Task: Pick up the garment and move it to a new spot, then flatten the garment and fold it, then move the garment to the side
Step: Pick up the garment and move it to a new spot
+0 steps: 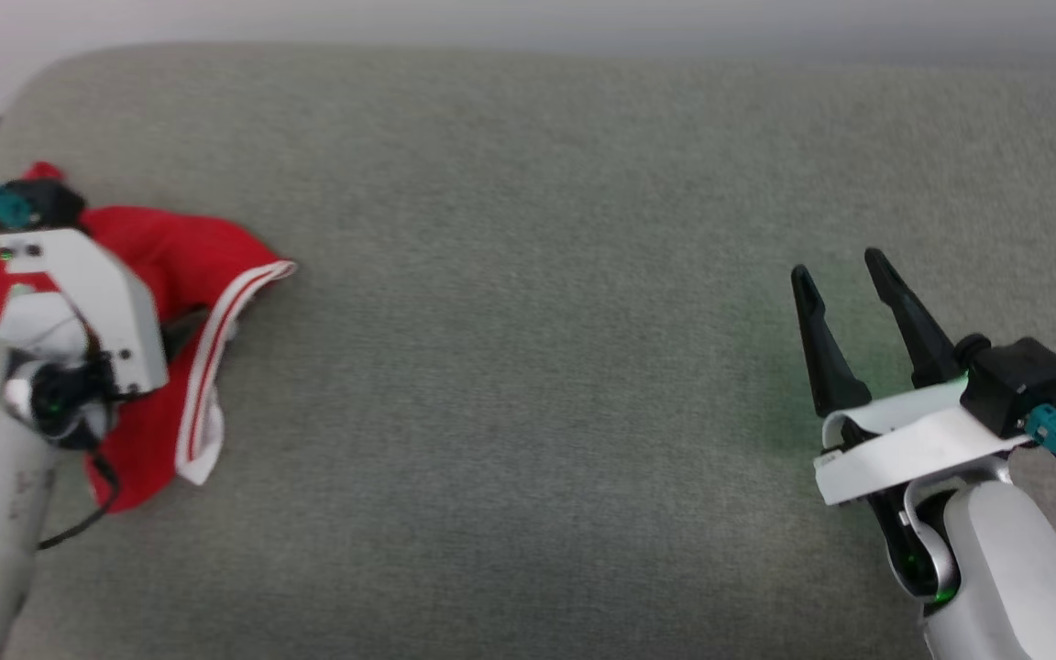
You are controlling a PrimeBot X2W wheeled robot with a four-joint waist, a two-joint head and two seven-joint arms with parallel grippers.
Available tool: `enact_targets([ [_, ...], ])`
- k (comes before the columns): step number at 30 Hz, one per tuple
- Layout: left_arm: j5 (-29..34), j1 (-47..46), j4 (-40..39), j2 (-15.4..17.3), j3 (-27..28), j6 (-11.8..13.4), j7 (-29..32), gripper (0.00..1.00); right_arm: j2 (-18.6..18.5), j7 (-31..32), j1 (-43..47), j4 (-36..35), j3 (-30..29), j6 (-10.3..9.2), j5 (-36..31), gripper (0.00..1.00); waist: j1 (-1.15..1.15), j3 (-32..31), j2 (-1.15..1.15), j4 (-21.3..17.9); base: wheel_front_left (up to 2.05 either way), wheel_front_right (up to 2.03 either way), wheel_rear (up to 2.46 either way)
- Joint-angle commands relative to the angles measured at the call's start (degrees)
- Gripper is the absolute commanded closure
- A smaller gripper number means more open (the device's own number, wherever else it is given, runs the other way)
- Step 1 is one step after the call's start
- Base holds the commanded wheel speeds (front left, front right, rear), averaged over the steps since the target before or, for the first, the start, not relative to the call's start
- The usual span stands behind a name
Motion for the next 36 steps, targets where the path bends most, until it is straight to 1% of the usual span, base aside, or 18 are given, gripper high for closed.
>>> enact_targets([
  [1, -0.29, 0.03, 0.39, 0.81, 0.12, 0.07, 0.09, 0.0, 0.18, -0.29, -0.88, -0.29, 0.12, -0.08, 0.04, 0.0, 0.0, 3.84, 0.0, -3.61, 0.0, 0.0, 0.0],
  [7, -1.67, 0.12, 4.28, 1.44, -1.12, 0.05, 0.31, 0.0, 0.35, -0.29, -2.99, -1.28, 1.25, -0.08, -0.18, 0.0, 0.0, 6.77, 0.0, -6.22, 0.0, 0.0, 0.0],
  [11, -2.25, 0.61, 7.4, 0.37, -2.27, 0.1, 0.97, 0.0, 0.5, -0.29, -3.8, -1.77, 1.37, -0.08, -0.29, 0.0, 0.0, 7.98, 0.0, -7.35, 0.0, 0.0, 0.0],
  [12, -2.63, 0.75, 8.09, 0.0, -2.26, 0.09, 0.89, 0.12, 0.49, -0.29, -3.69, -1.78, 1.41, -0.08, -0.31, 0.0, 0.0, 8.01, 0.0, -7.51, 0.0, 0.0, 0.0],
  [13, -2.9, 0.78, 8.55, -0.34, -2.42, 0.09, 0.77, 0.51, 0.49, -0.29, -3.5, -1.75, 1.4, -0.08, -0.3, 0.0, 0.0, 8.0, 0.0, -7.61, 0.0, 0.0, 0.0],
  [14, -3.27, 0.8, 8.83, -0.63, -2.7, 0.09, 0.63, 0.64, 0.53, -0.29, -3.4, -1.71, 1.39, -0.08, -0.32, 0.0, 0.0, 7.91, 0.0, -7.69, 0.0, 0.0, 0.0],
  [15, -3.69, 0.79, 9.01, -0.84, -2.81, 0.09, 0.25, 0.95, 0.56, -0.29, -3.24, -1.63, 1.33, -0.08, -0.33, 0.0, 0.0, 7.69, 0.0, -7.7, 0.0, 0.0, 0.0],
  [16, -3.99, 0.75, 9.04, -0.85, -2.89, 0.05, -0.4, 1.0, 0.62, -0.29, -3.09, -1.48, 1.2, -0.08, -0.37, 0.0, 0.0, 7.38, 0.0, -7.65, 0.0, 0.0, 0.0],
  [20, -4.6, 0.8, 8.16, 0.2, -4.01, -0.05, -3.2, 1.0, 1.0, -0.29, -2.01, -1.16, 0.42, -0.08, -0.09, 0.0, 0.0, 5.11, 0.0, -7.04, 0.0, 0.0, 0.0],
  [23, -6.16, 0.27, 4.83, 0.76, -4.96, -0.16, -5.44, 1.0, 1.39, -0.29, -1.0, -1.1, -0.55, -0.08, 0.36, 0.0, 0.0, 3.06, 0.0, -6.48, 0.0, 0.0, 0.0],
  [25, -8.5, -0.1, 1.78, 1.34, -4.86, -0.13, -6.78, 1.0, 1.68, -0.29, -0.2, -1.02, -1.15, -0.08, 0.67, 0.0, 0.0, 1.75, 0.0, -6.23, 0.0, 0.0, 0.0],
  [28, -12.03, -0.72, -3.92, 3.17, -5.26, 0.07, -7.61, 1.0, 2.34, -0.29, 1.17, -1.07, -2.23, -0.08, 1.16, 0.0, 0.0, -0.09, 0.0, -6.04, 0.0, 0.0, 0.0],
  [33, -18.15, -0.96, -16.44, 2.15, -8.02, 0.05, -5.7, 1.0, 3.12, -0.29, 3.81, -1.39, -4.56, -0.08, 1.81, 0.0, 0.0, -2.34, 0.0, -6.46, 0.0, 0.0, 0.0],
  [36, -22.94, -0.75, -25.33, 1.43, -9.36, 0.06, -3.12, 1.0, 3.88, -0.29, 5.05, -1.72, -5.86, -0.08, 2.37, 0.0, 0.0, -3.02, 0.0, -7.43, 0.0, 0.0, 0.0],
])
